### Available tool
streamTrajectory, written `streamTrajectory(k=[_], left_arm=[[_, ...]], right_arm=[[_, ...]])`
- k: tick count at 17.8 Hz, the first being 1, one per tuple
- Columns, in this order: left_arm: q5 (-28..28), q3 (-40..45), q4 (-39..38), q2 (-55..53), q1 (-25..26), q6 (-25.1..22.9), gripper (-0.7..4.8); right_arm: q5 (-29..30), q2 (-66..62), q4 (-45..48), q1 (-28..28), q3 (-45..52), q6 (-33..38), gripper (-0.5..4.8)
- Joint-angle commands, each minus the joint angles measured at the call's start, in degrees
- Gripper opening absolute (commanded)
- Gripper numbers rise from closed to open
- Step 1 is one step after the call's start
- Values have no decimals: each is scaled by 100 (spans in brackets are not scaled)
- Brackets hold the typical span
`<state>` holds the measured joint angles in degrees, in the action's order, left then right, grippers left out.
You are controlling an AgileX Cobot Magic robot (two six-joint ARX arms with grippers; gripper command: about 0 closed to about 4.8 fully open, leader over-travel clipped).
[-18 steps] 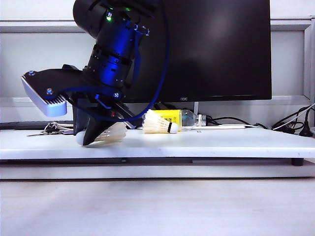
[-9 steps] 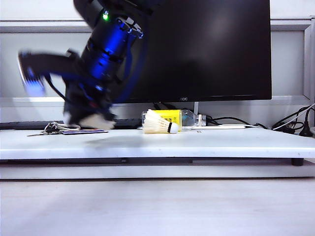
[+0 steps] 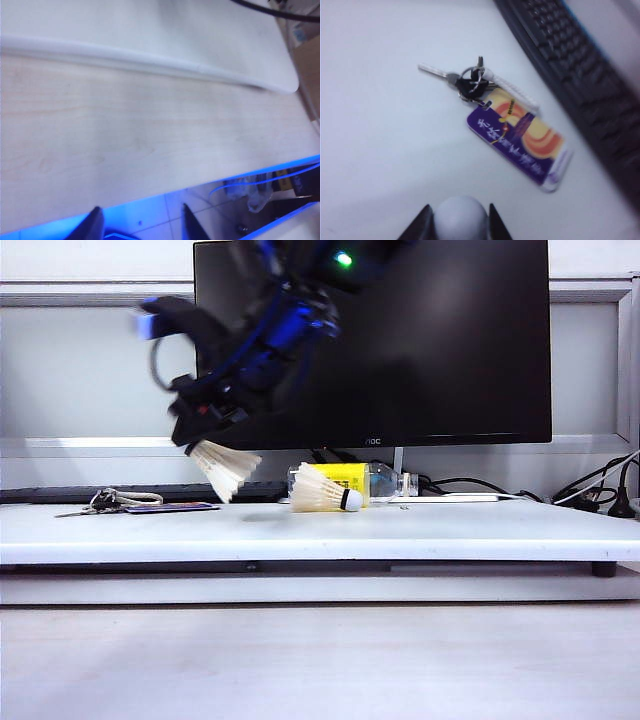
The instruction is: Stack the badminton balls on the table vertically.
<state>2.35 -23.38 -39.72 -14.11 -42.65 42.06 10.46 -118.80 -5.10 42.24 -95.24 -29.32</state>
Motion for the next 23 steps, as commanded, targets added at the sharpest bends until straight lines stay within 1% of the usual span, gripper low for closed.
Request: streamTrajectory(k=[1, 3, 6, 8, 9, 12, 14, 15, 16, 18, 20, 23], left_arm=[[22, -20, 234, -2, 0, -9, 206], [26, -20, 275, -2, 0, -26, 206], [42, -20, 278, 0, 0, -26, 206], [44, -20, 275, 0, 0, -26, 206], [44, -20, 275, 20, 0, -26, 206], [46, -20, 249, 111, 0, -26, 206], [79, -20, 240, 184, 0, -26, 206], [146, -20, 219, 205, 0, -24, 205], [149, -20, 199, 208, 0, -24, 206], [149, -20, 201, 205, 0, -24, 206], [164, -20, 210, 208, 0, -24, 206], [201, -20, 208, 208, 0, -26, 206]], right_arm=[[1034, 28, 282, -238, -15, 1272, 115], [1482, 28, 632, -350, -9, 1648, 115], [1545, 15, 914, -361, 2, 1871, 115], [1845, -127, 1314, -361, 2, 2343, 115], [1930, -304, 1755, -393, 2, 2850, 115], [1926, -511, 2380, -393, 37, 3119, 116], [1847, -520, 3945, -393, 503, 3657, 116], [1620, -520, 4872, -398, 822, 4074, 116], [1248, -520, 5890, -407, 1255, 4352, 116], [894, -520, 6745, -409, 1945, 4409, 116], [914, -520, 6848, -450, 2315, 4400, 116], [1049, -518, 6791, -503, 2382, 4382, 116]])
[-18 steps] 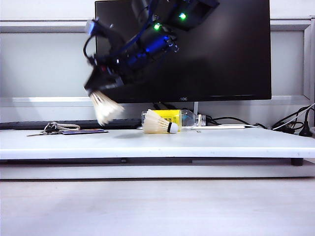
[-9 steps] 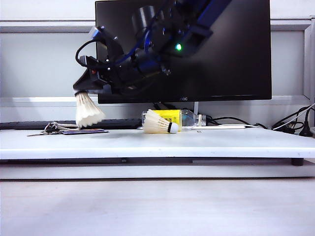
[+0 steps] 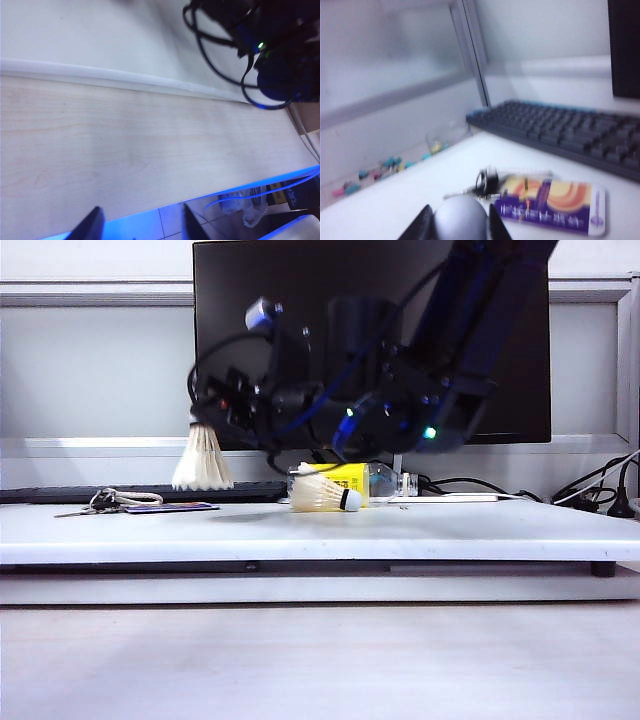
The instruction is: Stack the badminton balls on the table vertically.
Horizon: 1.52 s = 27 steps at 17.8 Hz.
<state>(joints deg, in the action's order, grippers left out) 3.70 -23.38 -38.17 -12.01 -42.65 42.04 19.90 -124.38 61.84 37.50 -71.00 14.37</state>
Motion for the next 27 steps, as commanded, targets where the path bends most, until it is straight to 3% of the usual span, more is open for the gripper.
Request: streamTrajectory(k=[1, 4, 12, 14, 18, 20, 27], left_arm=[[81, -20, 55, -2, 0, -22, 206], [146, -20, 52, -2, 0, -22, 206], [144, -20, 52, -2, 0, -22, 206], [142, -20, 52, -2, 0, -22, 206], [142, -20, 50, -2, 0, -22, 206], [144, -20, 52, -2, 0, -22, 206], [160, -20, 59, -2, 0, -22, 206]], right_arm=[[129, 39, -28, -28, -42, -133, 115], [195, 39, -658, -28, -42, -614, 116], [319, 39, -1045, -31, -55, -695, 118], [319, 39, -1040, -31, -55, -715, 162], [546, 44, -883, -48, -57, -715, 163], [728, 98, -599, -114, -57, -715, 203], [1084, 625, -693, -660, -55, -710, 276]])
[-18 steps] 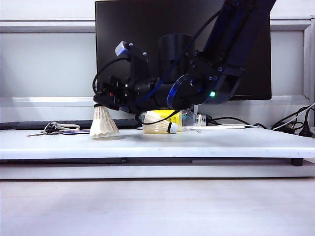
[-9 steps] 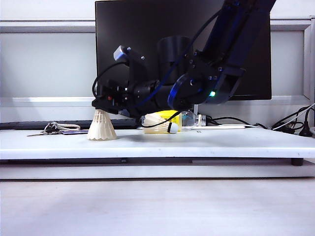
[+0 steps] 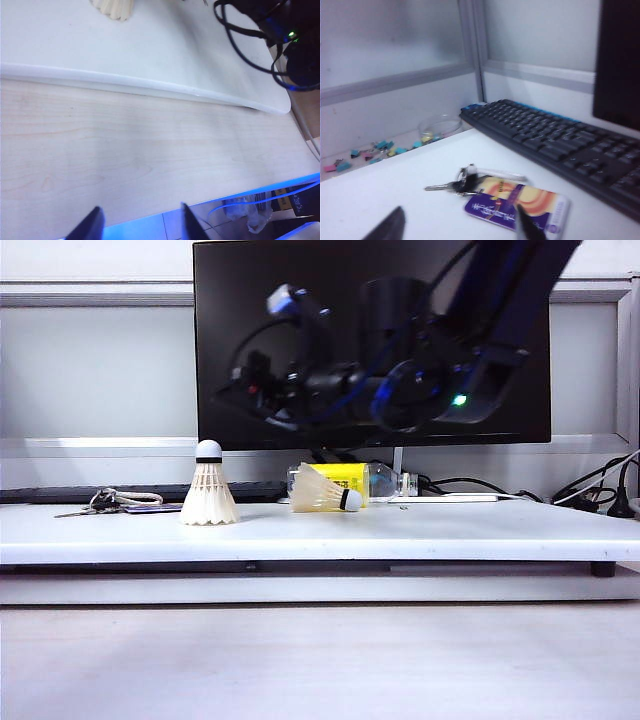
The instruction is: Stack the badminton balls on the table vertically.
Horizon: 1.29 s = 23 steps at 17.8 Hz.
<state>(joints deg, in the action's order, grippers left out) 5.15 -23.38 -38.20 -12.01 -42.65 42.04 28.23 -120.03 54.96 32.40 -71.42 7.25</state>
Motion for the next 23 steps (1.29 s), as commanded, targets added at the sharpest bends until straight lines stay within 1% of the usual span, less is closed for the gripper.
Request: streamTrajectory(k=[1, 5, 7, 8, 9, 11, 15, 18, 19, 22, 23], left_arm=[[13, -20, 94, -2, 0, -111, 206], [-37, -20, 149, -2, 0, -520, 205], [-256, -20, 195, -4, 0, -802, 206], [-404, -20, 262, -2, 0, -911, 206], [-494, -20, 337, -4, 0, -918, 206], [-807, -20, 621, -4, 0, -911, 206], [-951, -20, 706, -4, 0, -905, 206], [-953, -20, 702, -4, 0, -903, 206], [-946, -20, 708, -4, 0, -907, 206], [-944, -20, 763, -4, 0, -935, 206], [-946, -20, 813, -4, 0, -1019, 206]], right_arm=[[304, 643, -1080, -702, -13, -26, 275], [516, 968, -2704, -1298, -13, -26, 274], [511, 1047, -3480, -1438, -15, -273, 274], [503, 1058, -3812, -1451, -15, -540, 274], [507, 1067, -4063, -1451, -15, -861, 274], [393, 1069, -4708, -1329, -15, -2031, 275], [-271, 1071, -5025, -1143, -24, -3139, 275], [-885, 1071, -5023, -1069, -35, -3558, 275], [-1034, 1071, -5014, -1062, -42, -3797, 275], [-1034, 1071, -4957, -1062, -42, -3906, 274], [-1032, 1071, -4903, -1062, -42, -3921, 274]])
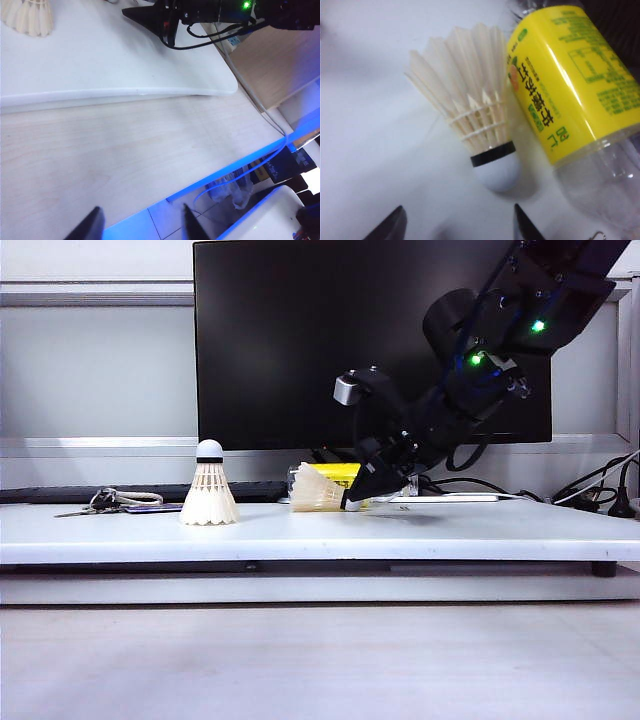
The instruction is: Stack the badminton balls on the table vertically.
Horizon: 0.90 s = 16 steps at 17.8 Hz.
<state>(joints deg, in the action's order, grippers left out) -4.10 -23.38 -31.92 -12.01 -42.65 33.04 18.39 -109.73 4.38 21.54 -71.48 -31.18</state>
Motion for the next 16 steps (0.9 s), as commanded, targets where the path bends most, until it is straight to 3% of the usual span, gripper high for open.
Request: streamTrajectory(k=[1, 16], left_arm=[[-22, -20, 271, -4, 0, -271, 206], [39, -20, 393, -4, 0, -402, 206]], right_arm=[[-48, 37, 297, 24, -35, -103, 274], [221, -466, 1266, 31, -66, -557, 274]])
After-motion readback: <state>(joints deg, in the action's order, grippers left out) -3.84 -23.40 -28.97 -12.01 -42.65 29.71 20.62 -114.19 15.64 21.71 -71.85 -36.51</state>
